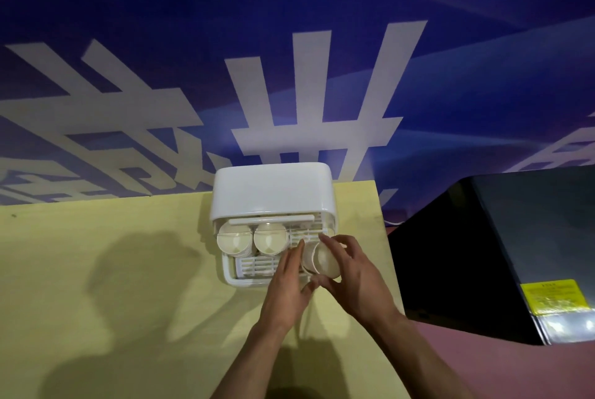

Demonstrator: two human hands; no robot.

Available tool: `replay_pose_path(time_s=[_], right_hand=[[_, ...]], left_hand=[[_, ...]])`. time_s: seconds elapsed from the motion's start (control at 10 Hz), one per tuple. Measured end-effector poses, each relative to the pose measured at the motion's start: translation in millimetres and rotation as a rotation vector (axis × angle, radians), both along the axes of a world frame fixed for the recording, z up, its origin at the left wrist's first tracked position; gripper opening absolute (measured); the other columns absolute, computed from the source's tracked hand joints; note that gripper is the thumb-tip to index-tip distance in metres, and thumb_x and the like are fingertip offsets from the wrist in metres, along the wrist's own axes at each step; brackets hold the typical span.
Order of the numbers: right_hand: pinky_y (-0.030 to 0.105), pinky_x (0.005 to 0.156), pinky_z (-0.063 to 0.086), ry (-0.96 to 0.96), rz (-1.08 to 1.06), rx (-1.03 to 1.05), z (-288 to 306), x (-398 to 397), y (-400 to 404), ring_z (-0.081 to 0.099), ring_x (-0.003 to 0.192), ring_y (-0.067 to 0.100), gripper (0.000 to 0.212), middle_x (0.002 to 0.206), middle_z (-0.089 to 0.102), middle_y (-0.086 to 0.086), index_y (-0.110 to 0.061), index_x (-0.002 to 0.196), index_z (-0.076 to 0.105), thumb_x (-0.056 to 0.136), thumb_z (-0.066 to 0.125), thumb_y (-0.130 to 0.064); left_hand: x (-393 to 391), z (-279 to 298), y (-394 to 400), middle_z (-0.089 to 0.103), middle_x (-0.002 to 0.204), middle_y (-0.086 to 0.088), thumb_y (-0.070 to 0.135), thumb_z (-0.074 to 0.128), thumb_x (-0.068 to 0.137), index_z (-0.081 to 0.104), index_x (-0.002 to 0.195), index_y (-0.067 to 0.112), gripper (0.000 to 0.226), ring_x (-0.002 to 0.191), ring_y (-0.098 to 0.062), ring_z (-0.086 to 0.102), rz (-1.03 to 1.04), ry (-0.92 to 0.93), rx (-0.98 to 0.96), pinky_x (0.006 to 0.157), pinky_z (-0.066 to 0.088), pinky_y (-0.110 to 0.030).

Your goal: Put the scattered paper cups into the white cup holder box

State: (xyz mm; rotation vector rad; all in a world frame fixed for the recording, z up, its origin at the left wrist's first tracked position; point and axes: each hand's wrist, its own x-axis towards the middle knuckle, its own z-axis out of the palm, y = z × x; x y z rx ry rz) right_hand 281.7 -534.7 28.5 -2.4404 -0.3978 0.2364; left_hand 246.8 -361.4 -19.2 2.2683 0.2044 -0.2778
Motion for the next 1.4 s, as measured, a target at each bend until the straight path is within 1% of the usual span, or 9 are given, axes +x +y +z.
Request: replay_pose_path(time_s=[0.3, 0.4, 0.5, 0.6, 0.8, 1.0, 1.2, 1.3, 1.4], right_hand=[[0.034, 0.101, 0.051, 0.137, 0.058, 0.029, -32, 13, 17, 0.054, 0.133, 0.022, 0.089, 0.154, 0.045, 0.0, -0.035, 0.16, 0.03, 0.086, 0.066, -0.067], [0.036, 0.096, 0.055, 0.141, -0.017, 0.085, -38, 11, 13, 0.058, 0.125, 0.02, 0.097, 0.146, 0.053, 0.0, -0.026, 0.159, 0.032, 0.082, 0.062, -0.077], [0.037, 0.085, 0.057, 0.15, -0.068, 0.165, -44, 5, 11, 0.063, 0.113, 0.019, 0.085, 0.133, 0.059, -0.005, -0.027, 0.144, 0.038, 0.08, 0.069, -0.075], [0.033, 0.089, 0.056, 0.139, -0.111, 0.238, -41, 7, 15, 0.06, 0.116, 0.013, 0.076, 0.133, 0.058, -0.007, -0.029, 0.143, 0.04, 0.084, 0.079, -0.057], [0.031, 0.105, 0.052, 0.105, -0.102, 0.303, -39, 15, 28, 0.053, 0.132, 0.009, 0.081, 0.145, 0.051, -0.009, -0.025, 0.159, 0.032, 0.094, 0.063, -0.062], [0.026, 0.096, 0.053, 0.114, -0.142, 0.23, -39, 23, 39, 0.06, 0.12, 0.012, 0.082, 0.145, 0.056, -0.002, -0.036, 0.162, 0.022, 0.094, 0.064, -0.056], [0.035, 0.096, 0.057, 0.166, -0.123, 0.225, -45, 30, 35, 0.064, 0.121, 0.018, 0.086, 0.143, 0.06, 0.001, -0.043, 0.16, 0.022, 0.089, 0.066, -0.062], [0.033, 0.1, 0.056, 0.182, -0.116, 0.23, -43, 27, 32, 0.062, 0.123, 0.013, 0.093, 0.143, 0.06, -0.004, -0.05, 0.16, 0.016, 0.091, 0.076, -0.043], [0.029, 0.107, 0.051, 0.175, -0.18, 0.32, -42, 14, 24, 0.056, 0.129, 0.004, 0.087, 0.147, 0.057, -0.01, -0.046, 0.16, 0.023, 0.092, 0.077, -0.034]], left_hand=[[-2, 6, 6, 0.045, 0.152, 0.013, 0.02, 0.068, 0.094, 0.029, 0.156, 0.039, 0.076, 0.132, -0.004, 0.05, 0.023, 0.056, -0.024, 0.106, 0.048, -0.032], [-6, 4, 7, 0.056, 0.136, 0.019, 0.023, 0.068, 0.093, 0.027, 0.153, 0.049, 0.077, 0.12, 0.002, 0.058, 0.033, 0.094, -0.069, 0.1, 0.053, -0.033], [-8, 5, 4, 0.058, 0.134, 0.017, 0.024, 0.067, 0.094, 0.025, 0.153, 0.049, 0.077, 0.12, 0.003, 0.056, 0.056, 0.093, -0.085, 0.101, 0.052, -0.033], [-7, 10, 1, 0.055, 0.139, 0.011, 0.023, 0.066, 0.095, 0.015, 0.156, 0.049, 0.084, 0.123, 0.0, 0.056, 0.063, 0.082, -0.096, 0.103, 0.051, -0.033], [0, 17, 4, 0.052, 0.143, 0.012, 0.015, 0.064, 0.095, -0.002, 0.154, 0.058, 0.099, 0.12, 0.0, 0.057, 0.046, 0.074, -0.112, 0.098, 0.05, -0.021], [10, 16, 11, 0.047, 0.147, 0.01, 0.014, 0.065, 0.095, -0.008, 0.153, 0.059, 0.103, 0.117, 0.003, 0.058, 0.041, 0.109, -0.132, 0.09, 0.046, -0.009], [11, 26, 13, 0.032, 0.156, 0.016, 0.018, 0.061, 0.098, -0.014, 0.153, 0.055, 0.1, 0.131, -0.005, 0.052, -0.014, 0.098, -0.107, 0.101, 0.047, -0.024], [5, 31, 14, 0.018, 0.163, 0.02, 0.019, 0.06, 0.099, -0.012, 0.154, 0.053, 0.097, 0.14, -0.003, 0.042, -0.04, 0.076, -0.112, 0.11, 0.043, -0.028], [-8, 39, 16, 0.016, 0.163, 0.026, 0.021, 0.058, 0.1, -0.001, 0.157, 0.051, 0.087, 0.142, 0.011, 0.029, -0.044, -0.004, -0.148, 0.111, 0.034, -0.013]])
